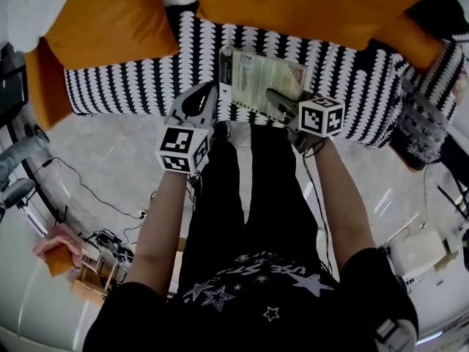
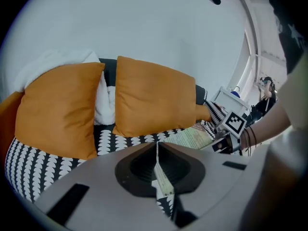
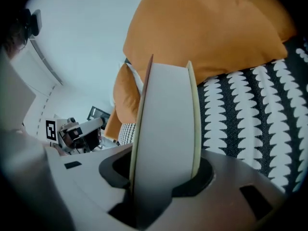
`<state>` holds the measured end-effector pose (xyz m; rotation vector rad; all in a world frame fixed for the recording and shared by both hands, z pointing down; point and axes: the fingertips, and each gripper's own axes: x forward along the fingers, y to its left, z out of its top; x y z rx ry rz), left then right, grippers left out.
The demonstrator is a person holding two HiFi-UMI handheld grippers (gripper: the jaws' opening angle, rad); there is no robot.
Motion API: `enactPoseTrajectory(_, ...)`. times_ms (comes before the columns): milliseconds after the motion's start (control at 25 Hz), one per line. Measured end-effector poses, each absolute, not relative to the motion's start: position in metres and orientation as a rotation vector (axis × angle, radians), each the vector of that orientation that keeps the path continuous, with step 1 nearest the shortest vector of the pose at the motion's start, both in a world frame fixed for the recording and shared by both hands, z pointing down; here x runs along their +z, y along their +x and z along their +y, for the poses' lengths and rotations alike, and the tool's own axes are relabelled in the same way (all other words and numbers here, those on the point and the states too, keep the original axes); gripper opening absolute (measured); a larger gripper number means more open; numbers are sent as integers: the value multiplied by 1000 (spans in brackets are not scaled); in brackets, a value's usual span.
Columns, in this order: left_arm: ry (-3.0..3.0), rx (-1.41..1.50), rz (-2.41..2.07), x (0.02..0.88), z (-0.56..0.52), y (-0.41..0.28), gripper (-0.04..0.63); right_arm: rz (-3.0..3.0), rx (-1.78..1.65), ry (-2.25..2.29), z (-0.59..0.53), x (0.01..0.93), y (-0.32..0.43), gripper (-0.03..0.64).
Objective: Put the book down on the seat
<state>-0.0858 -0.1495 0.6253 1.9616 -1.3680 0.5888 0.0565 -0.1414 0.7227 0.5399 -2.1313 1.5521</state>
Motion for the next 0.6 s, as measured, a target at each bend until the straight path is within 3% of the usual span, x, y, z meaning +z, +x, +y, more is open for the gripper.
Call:
enactPoseTrajectory(360, 1939, 594, -1351, 643, -144, -91, 17, -2039, 1539, 685, -144, 754, 69, 226)
enactPoseTrajectory(600, 1925, 570, -1332, 617, -143, -90, 17, -1998, 1482, 748, -148, 727, 78, 265)
